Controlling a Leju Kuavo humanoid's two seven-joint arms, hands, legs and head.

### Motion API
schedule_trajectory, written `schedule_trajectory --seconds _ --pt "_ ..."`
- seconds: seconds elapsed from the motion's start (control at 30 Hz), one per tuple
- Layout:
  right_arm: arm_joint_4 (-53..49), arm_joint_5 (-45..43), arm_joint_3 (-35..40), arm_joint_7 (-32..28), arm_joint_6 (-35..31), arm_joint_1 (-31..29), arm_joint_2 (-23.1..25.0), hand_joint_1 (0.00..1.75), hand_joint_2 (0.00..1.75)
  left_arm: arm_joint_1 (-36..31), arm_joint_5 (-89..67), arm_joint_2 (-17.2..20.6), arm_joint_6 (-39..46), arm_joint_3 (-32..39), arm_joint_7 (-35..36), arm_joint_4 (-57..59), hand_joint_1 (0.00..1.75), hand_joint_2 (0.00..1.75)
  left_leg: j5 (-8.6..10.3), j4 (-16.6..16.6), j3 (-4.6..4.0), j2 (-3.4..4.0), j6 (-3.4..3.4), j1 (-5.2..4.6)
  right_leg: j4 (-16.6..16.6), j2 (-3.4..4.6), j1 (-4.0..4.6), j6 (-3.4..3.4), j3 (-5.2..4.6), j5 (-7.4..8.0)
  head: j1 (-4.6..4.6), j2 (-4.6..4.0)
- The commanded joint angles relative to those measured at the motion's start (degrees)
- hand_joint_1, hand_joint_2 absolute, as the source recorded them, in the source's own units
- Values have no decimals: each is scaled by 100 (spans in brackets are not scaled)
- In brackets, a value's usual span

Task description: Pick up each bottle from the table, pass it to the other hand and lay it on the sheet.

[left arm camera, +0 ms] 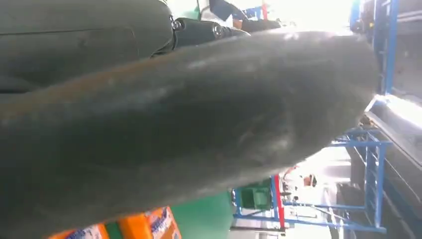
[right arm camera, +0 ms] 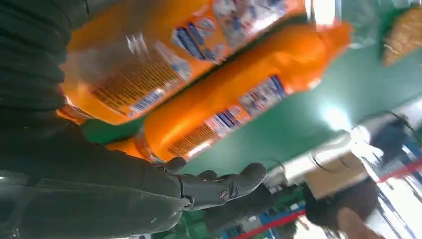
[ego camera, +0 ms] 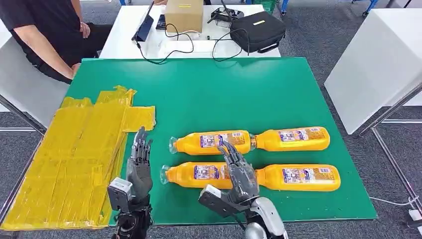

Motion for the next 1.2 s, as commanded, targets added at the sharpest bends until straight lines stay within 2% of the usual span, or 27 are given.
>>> schedule_trajectory --seconds 0.03,0.07,0.1,0.13,0.57,0.6,0.7,0.8,0.83,0.97,1.1,1.2 --pt "399 267 -64 320 294 -138 -288 0 175 -232 -27 -34 -105 -66 -66 453 0 0 -7 -7 29 -10 9 -1 -7 -2 1 -14 31 -9 0 0" --pt "404 331 -97 389 380 -119 -283 0 175 -213 -53 -48 -114 -68 -66 432 0 0 -4 -8 20 -8 7 -2 -7 -3 0 -10 21 -6 -2 0" --pt "465 383 -109 432 449 -138 -295 0 175 -216 -51 -59 -129 -68 -66 445 0 0 -18 -8 53 -14 16 -5 -5 -2 -2 -22 53 -21 0 0" --pt "550 431 -124 470 486 -193 -292 0 175 -229 -58 -65 -136 -72 -66 460 0 0 -6 -7 25 -9 8 -1 -7 -3 0 -11 27 -7 0 0" --pt "940 455 -242 519 569 -423 -226 0 175 -309 -86 -76 -185 -146 -66 596 0 0 -2 -7 15 -3 5 -1 -7 1 0 -8 14 -3 0 0" --pt "1028 454 -266 517 581 -474 -214 0 175 -344 -84 -79 -201 -181 -66 652 0 0 -14 -8 46 -7 14 -4 -6 4 -1 -20 44 -15 0 0" --pt "1158 474 -319 530 531 -520 -193 0 175 -414 -41 -71 -181 -251 -66 736 0 0 -2 -7 18 -8 7 -2 -7 -3 0 -9 18 -4 0 0" --pt "1166 538 -318 449 315 -441 -191 0 175 -395 37 -18 -139 -308 -66 828 0 0 -3 -10 27 -10 8 -3 -9 -4 -1 -12 28 -6 0 0" --pt "1115 569 -318 396 219 -364 -193 0 0 -353 99 14 -101 -363 -66 782 0 0 -7 -12 40 -14 11 -4 -10 -4 -1 -17 41 -11 0 0" --pt "907 662 -323 369 32 -221 -201 0 0 -310 188 47 -38 -433 -66 751 0 0 -6 -8 22 -8 5 -1 -6 -3 1 -11 21 -8 0 0" --pt "-235 683 -112 45 -58 243 -240 0 0 -314 222 31 58 -414 -66 657 0 0 -19 -5 45 -14 12 -6 0 -3 -3 -20 44 -23 0 0" --pt "-967 654 221 -48 -25 514 -318 0 0 -186 207 28 -3 -160 -66 461 0 0 -8 1 8 -4 6 -3 4 1 -2 -10 7 -10 -2 0"
